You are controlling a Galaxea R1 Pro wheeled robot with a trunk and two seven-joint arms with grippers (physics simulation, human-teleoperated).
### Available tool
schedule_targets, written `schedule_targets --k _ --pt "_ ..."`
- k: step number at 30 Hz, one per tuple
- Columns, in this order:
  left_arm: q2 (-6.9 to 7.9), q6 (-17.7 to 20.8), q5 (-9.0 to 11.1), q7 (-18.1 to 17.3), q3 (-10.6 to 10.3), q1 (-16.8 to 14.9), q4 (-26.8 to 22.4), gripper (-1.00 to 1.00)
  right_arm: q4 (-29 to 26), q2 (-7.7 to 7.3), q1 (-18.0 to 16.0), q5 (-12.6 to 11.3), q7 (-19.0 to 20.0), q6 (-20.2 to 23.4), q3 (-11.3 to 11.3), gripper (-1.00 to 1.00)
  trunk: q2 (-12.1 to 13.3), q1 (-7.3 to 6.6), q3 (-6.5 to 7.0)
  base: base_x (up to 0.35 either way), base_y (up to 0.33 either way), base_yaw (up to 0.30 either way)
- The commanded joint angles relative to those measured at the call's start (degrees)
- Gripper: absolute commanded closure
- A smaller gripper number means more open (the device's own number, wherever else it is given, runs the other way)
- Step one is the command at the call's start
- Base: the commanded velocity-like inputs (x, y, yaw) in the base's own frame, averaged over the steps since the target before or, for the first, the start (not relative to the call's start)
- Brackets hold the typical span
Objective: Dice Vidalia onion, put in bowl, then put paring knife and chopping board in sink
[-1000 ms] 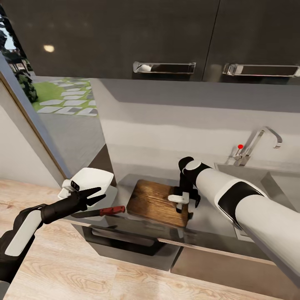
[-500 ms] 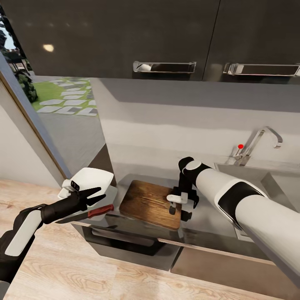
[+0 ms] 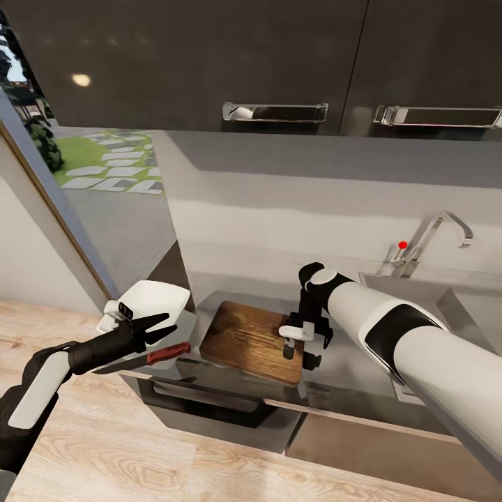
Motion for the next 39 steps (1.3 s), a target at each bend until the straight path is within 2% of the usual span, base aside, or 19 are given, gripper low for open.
schedule_targets --k 1,39 --pt "0.01 0.2 -0.1 -0.2 0.0 0.0 0.0 -1.0 -0.1 0.04 -0.1 -0.5 0.5 0.0 0.0 -1.0 -0.1 0.03 -0.11 0.0 0.0 0.0" --pt "-0.05 0.2 0.0 -0.3 0.0 0.0 -0.1 -1.0 0.1 0.04 -0.2 -0.5 0.5 0.0 0.0 -1.0 -0.1 0.03 -0.11 0.0 0.0 0.0"
